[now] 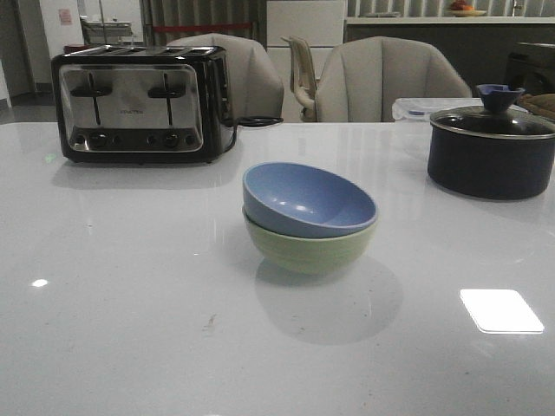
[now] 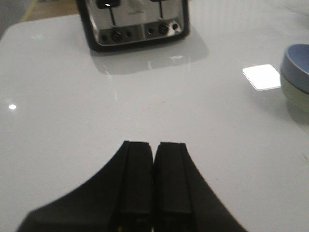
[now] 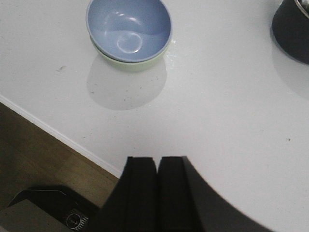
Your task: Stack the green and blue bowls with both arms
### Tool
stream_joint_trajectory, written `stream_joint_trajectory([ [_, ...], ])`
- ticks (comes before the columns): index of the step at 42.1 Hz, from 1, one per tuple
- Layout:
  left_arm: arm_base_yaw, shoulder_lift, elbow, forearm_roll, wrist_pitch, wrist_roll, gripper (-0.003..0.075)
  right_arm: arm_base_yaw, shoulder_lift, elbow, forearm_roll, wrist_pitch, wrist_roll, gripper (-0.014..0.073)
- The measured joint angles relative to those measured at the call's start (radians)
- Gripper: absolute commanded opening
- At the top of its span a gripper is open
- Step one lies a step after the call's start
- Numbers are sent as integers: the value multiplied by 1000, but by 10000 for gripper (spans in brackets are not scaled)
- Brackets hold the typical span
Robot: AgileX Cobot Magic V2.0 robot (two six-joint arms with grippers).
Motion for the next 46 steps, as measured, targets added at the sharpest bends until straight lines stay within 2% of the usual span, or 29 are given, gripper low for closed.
stream_joint_trajectory([
  [5,51,-132,125,0,-133,0,101,0,0,0,0,0,0,34],
  [15,89,-250,263,-7,-221,0,101,0,0,0,0,0,0,34],
  [31,112,-250,263,-42,-312,0,101,0,0,0,0,0,0,34],
  [46,112,-250,263,-46,-314,0,101,0,0,0,0,0,0,34],
])
